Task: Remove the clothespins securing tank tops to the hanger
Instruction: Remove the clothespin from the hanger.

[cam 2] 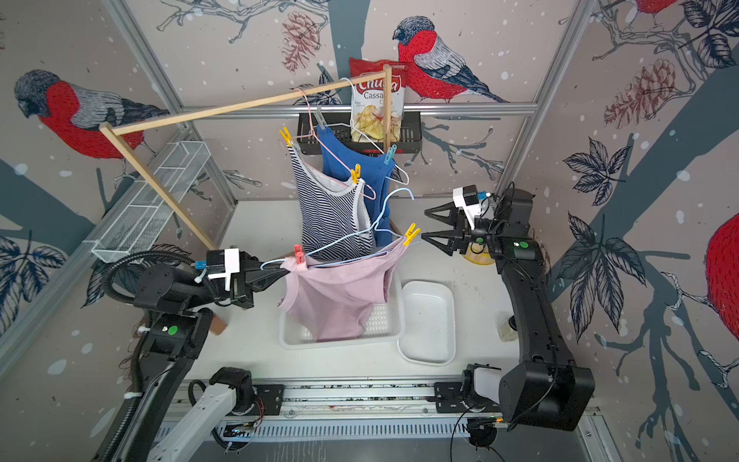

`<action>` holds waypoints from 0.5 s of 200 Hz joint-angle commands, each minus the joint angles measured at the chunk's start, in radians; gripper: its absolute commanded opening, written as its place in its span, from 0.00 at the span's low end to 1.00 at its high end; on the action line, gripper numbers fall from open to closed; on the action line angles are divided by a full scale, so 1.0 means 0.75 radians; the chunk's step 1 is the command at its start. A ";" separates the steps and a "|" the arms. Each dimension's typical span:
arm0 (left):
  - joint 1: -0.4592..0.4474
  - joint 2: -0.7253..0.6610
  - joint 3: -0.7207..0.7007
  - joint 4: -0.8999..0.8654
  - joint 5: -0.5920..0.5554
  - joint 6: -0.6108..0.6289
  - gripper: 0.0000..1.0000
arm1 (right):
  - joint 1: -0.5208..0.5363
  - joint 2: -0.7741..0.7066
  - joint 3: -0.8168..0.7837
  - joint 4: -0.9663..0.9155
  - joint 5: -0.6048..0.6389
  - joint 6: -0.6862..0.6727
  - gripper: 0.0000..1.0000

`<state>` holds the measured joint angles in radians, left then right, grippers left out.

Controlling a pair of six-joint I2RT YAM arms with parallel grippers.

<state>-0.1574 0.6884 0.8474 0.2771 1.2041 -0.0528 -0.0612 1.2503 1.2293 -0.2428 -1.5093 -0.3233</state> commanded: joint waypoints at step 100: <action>-0.036 0.013 0.065 -0.023 0.026 0.065 0.00 | 0.067 -0.077 -0.069 0.279 -0.178 0.193 0.69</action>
<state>-0.1822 0.7013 0.8829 0.2272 1.2259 -0.0193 -0.0109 1.2076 1.1934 -0.0792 -1.5524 -0.2066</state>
